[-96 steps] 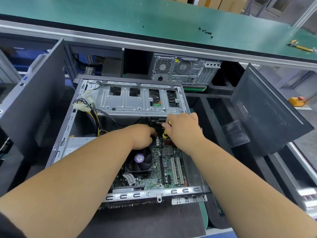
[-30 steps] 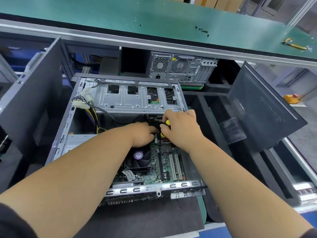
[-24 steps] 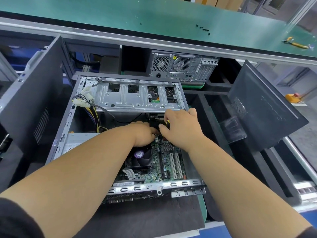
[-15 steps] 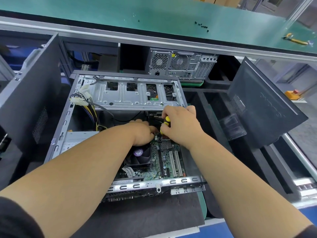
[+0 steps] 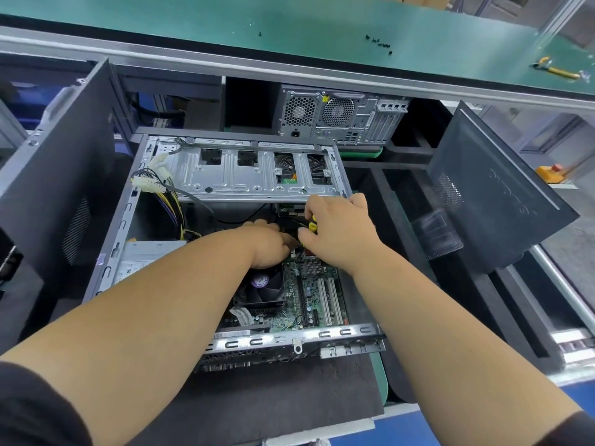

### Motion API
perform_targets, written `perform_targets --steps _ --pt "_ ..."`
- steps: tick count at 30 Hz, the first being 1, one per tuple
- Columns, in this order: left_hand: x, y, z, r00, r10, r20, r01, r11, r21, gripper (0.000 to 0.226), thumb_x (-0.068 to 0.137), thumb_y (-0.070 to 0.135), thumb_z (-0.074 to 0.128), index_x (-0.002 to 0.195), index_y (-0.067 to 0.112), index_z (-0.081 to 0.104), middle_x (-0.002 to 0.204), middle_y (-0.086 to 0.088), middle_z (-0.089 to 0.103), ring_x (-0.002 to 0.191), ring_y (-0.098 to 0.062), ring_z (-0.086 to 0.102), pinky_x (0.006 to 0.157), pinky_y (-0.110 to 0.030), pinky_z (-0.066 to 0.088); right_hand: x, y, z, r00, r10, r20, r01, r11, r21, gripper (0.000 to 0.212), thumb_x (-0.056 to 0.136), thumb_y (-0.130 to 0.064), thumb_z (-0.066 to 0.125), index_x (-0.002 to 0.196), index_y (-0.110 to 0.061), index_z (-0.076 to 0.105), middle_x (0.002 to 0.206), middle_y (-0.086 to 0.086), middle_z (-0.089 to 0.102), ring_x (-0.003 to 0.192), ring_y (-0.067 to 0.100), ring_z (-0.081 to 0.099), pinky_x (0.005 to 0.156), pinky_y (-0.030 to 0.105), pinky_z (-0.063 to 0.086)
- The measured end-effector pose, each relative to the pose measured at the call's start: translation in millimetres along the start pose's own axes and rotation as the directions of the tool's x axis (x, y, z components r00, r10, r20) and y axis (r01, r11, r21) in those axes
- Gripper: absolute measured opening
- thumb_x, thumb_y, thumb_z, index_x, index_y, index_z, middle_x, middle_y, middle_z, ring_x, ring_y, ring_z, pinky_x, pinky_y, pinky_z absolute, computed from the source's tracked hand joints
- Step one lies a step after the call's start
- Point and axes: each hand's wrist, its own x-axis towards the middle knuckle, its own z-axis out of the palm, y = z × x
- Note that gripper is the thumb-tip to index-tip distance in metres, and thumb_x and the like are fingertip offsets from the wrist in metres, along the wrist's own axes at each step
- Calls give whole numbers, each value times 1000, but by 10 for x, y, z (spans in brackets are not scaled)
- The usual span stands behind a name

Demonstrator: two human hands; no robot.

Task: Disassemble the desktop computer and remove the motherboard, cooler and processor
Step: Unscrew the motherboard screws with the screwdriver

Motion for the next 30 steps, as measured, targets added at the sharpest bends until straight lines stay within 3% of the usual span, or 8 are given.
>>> perform_targets --steps 3,6,11,17,21,23,28,30 --pt "-8 -26 3 999 7 -39 -8 1000 -29 43 102 41 27 142 49 37 149 -6 35 138 -33 26 111 -43 23 14 -2 33 1000 25 11 -24 997 -77 35 96 -57 38 92 -23 49 65 -7 56 70 22 54 94 40 29" --pt "-7 -41 -6 998 -1 -69 -2 999 -45 43 102 39 29 143 48 36 148 -7 36 137 -33 27 110 -42 23 12 11 47 1000 15 -4 -15 1000 -24 26 97 -50 45 94 -24 49 65 -7 54 70 22 52 91 36 27" --pt "-15 -35 -6 996 14 -83 -17 999 -38 44 102 38 31 145 44 35 146 -9 39 135 -34 30 108 -41 26 1 5 -15 1000 -24 -2 24 998 60 17 82 -36 56 96 -27 51 87 -10 57 84 19 52 88 36 27" --pt "-10 -57 -16 998 -4 -59 2 999 -33 45 101 36 31 145 41 35 150 -10 33 138 -36 26 110 -45 26 12 -1 19 1000 -16 20 18 997 -73 35 95 -60 41 92 -27 54 70 -8 55 79 20 50 93 39 28" --pt "-4 -44 -9 998 -3 -65 2 1000 -24 45 101 36 32 146 43 34 147 -9 36 136 -34 28 108 -42 26 2 4 8 999 -32 -13 32 998 45 16 90 -41 54 99 -28 53 81 -10 53 85 20 50 92 37 27" --pt "0 -42 -8 998 -5 -70 3 1000 -22 45 101 36 33 146 41 35 146 -9 38 135 -34 29 107 -41 26 -2 1 0 1000 -28 -6 29 998 47 18 83 -36 55 98 -27 53 89 -11 56 91 19 51 89 37 26" --pt "2 -58 -3 999 -11 -43 10 1000 -23 46 101 37 31 147 40 32 149 -10 33 137 -37 26 111 -46 26 10 -4 15 1000 -7 8 7 997 -76 33 95 -57 40 93 -26 52 74 -6 58 83 21 50 92 40 29" --pt "-4 -51 -5 999 -12 -47 11 1000 -20 46 101 37 32 147 41 31 150 -9 33 138 -36 26 110 -45 25 9 -2 28 1000 -16 6 16 997 -74 31 98 -54 41 97 -26 55 72 -7 53 83 22 50 93 40 28"
